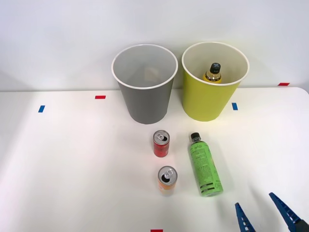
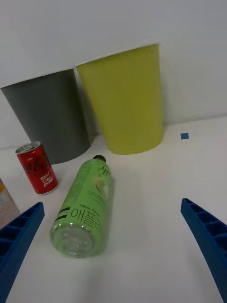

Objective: Put cans in the gray bin, plastic bottles in the light green bin

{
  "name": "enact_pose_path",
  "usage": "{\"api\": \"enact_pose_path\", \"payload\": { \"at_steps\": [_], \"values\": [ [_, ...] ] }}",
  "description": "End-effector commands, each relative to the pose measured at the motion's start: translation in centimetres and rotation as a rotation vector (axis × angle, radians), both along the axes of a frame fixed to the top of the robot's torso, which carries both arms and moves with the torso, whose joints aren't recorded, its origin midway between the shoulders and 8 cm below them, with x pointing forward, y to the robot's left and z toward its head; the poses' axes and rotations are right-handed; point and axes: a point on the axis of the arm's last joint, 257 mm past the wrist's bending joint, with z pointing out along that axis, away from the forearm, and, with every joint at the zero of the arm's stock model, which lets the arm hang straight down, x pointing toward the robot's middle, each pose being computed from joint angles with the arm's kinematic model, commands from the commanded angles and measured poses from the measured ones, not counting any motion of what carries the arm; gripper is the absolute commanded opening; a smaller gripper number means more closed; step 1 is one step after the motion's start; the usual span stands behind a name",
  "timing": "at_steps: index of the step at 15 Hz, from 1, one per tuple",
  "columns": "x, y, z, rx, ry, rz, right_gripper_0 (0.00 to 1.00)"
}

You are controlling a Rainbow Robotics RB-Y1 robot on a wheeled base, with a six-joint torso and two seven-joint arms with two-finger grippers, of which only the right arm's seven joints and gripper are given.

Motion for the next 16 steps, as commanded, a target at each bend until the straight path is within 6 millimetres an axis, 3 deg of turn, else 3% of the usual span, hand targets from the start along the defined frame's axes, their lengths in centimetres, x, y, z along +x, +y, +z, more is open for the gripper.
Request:
{"api": "enact_pose_path", "payload": {
  "at_steps": [1,7,16],
  "values": [
    [2.0,0.4,2.3,-0.048,0.067,0.053,1.0],
    [5.8,2.7,4.3,-0.006,0.315,0.057,1.0],
    [11.9,5.4,3.1,-0.089,0.535,0.069,1.0]
  ]
}}
